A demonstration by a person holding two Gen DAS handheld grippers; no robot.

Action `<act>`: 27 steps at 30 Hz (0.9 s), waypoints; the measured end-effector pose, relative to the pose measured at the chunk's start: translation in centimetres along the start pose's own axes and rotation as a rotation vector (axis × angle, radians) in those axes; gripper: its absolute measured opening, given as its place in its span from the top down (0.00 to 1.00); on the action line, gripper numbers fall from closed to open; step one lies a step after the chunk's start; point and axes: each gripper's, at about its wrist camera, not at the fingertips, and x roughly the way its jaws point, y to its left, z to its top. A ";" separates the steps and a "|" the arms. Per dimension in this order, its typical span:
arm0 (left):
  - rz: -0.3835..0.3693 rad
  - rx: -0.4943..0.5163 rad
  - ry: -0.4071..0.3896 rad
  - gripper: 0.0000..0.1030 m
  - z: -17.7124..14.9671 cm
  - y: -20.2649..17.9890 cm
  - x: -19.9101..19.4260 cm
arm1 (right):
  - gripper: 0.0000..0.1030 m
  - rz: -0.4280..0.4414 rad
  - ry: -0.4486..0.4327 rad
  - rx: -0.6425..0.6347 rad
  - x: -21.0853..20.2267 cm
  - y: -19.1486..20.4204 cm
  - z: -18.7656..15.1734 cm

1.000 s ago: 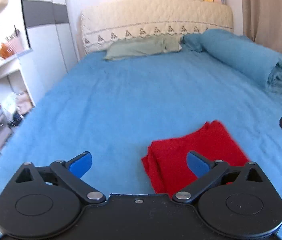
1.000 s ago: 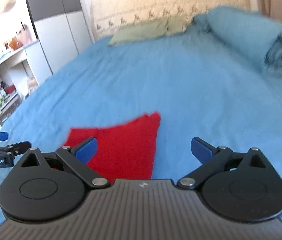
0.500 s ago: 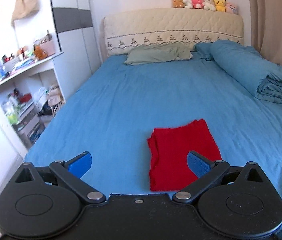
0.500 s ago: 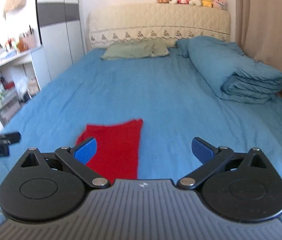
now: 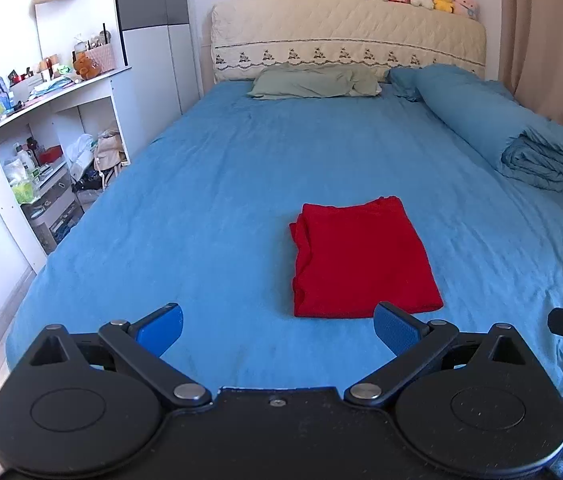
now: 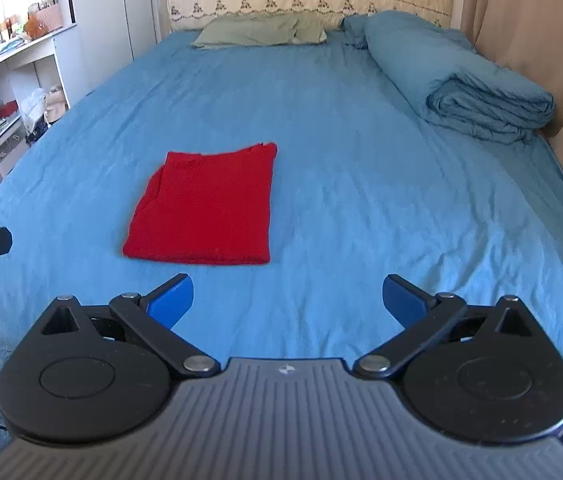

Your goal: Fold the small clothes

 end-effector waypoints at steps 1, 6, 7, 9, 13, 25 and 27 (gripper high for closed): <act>0.001 0.004 -0.001 0.00 -0.1 -0.1 -0.1 | 0.00 0.002 0.001 0.003 0.0 0.0 0.0; -0.018 -0.006 0.000 0.00 -0.4 -0.3 0.0 | 0.00 -0.007 -0.001 0.004 -0.1 0.1 0.0; -0.019 -0.003 0.001 0.00 -0.5 -0.3 0.0 | 0.00 -0.008 -0.001 0.003 -0.2 0.2 0.0; -0.019 0.000 -0.001 0.00 -0.5 -0.4 0.0 | 0.00 -0.012 0.000 0.005 -0.1 0.2 0.2; -0.020 -0.001 -0.003 0.00 -0.5 -0.2 0.0 | 0.00 -0.016 0.004 0.007 -0.2 0.1 0.3; -0.030 -0.007 -0.001 0.00 -0.6 0.0 -0.2 | 0.00 -0.018 0.009 0.015 -0.1 0.1 0.3; -0.034 -0.008 -0.002 0.00 -0.5 0.1 -0.3 | 0.00 -0.019 0.011 0.017 -0.1 0.0 0.3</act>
